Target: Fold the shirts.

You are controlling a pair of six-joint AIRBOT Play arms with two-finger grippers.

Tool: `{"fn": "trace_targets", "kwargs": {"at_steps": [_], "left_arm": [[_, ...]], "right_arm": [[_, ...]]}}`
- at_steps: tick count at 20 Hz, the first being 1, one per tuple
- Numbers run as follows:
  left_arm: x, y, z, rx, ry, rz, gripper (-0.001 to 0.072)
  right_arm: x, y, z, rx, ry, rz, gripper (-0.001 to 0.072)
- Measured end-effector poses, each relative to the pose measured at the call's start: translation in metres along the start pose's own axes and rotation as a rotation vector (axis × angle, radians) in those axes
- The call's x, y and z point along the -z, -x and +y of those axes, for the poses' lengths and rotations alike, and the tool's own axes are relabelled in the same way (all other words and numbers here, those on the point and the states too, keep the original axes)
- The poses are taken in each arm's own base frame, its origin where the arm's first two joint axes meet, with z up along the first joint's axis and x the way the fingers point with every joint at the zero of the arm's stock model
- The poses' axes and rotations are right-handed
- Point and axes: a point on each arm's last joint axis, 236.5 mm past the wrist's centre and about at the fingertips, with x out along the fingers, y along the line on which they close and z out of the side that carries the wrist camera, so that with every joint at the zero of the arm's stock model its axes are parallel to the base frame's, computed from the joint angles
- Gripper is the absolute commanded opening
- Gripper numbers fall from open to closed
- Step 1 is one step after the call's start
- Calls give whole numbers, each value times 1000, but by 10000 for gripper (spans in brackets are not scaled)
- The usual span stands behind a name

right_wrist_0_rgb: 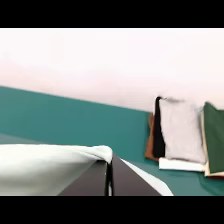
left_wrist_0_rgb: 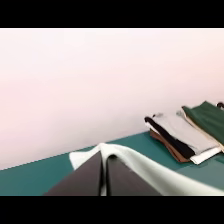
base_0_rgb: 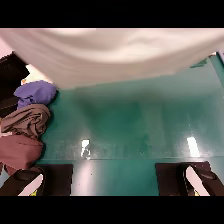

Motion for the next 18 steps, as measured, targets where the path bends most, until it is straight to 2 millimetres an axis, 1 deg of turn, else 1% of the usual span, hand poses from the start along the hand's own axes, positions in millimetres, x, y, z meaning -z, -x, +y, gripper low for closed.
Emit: {"fn": "trace_targets", "kwargs": {"at_steps": [1, 2, 3, 4, 5, 6, 7, 8, 9, 11, 12, 13, 14, 15, 16, 17, 18], "left_arm": [[1, 1, 0, 0, 0, 1, 23], [6, -4, 1, 0, 3, 16, 23], [18, -14, 4, 0, 10, 47, 23], [33, -28, 7, 0, 20, 90, 24], [54, -44, 11, 0, 32, 144, 24], [80, -64, 15, 3, 49, 211, 24], [110, -84, 18, 9, 70, 288, 24], [147, -106, 21, 17, 97, 374, 24], [187, -126, 24, 24, 125, 465, 25], [263, -157, 30, 28, 175, 627, 26], [304, -170, 32, 29, 199, 711, 170], [338, -179, 34, 30, 220, 780, 464], [368, -186, 35, 29, 244, 839, 500], [391, -191, 36, 22, 271, 880, 500], [409, -195, 38, 12, 296, 909, 496], [421, -197, 43, -3, 315, 928, 495], [428, -197, 50, -21, 330, 941, 495]], "right_arm": [[-6, 0, -2, 6, 4, -1, 15], [-9, -4, -6, 11, 3, 8, 15], [-10, -10, -12, 14, -1, 21, 15], [-9, -20, -18, 14, -12, 41, 15], [-4, -32, -25, 11, -26, 72, 15], [6, -50, -32, -2, -49, 112, 15], [21, -71, -38, -22, -74, 167, 15], [41, -94, -43, -43, -99, 231, 15], [68, -120, -47, -61, -123, 313, 15], [126, -168, -48, -94, -156, 472, 15], [157, -190, -48, -106, -169, 548, 15], [191, -211, -47, -113, -180, 625, 38], [216, -228, -45, -119, -190, 674, 211], [237, -244, -43, -128, -199, 713, 329], [254, -257, -41, -129, -206, 745, 330], [268, -267, -42, -128, -213, 774, 329], [274, -273, -43, -126, -218, 785, 328]]}}
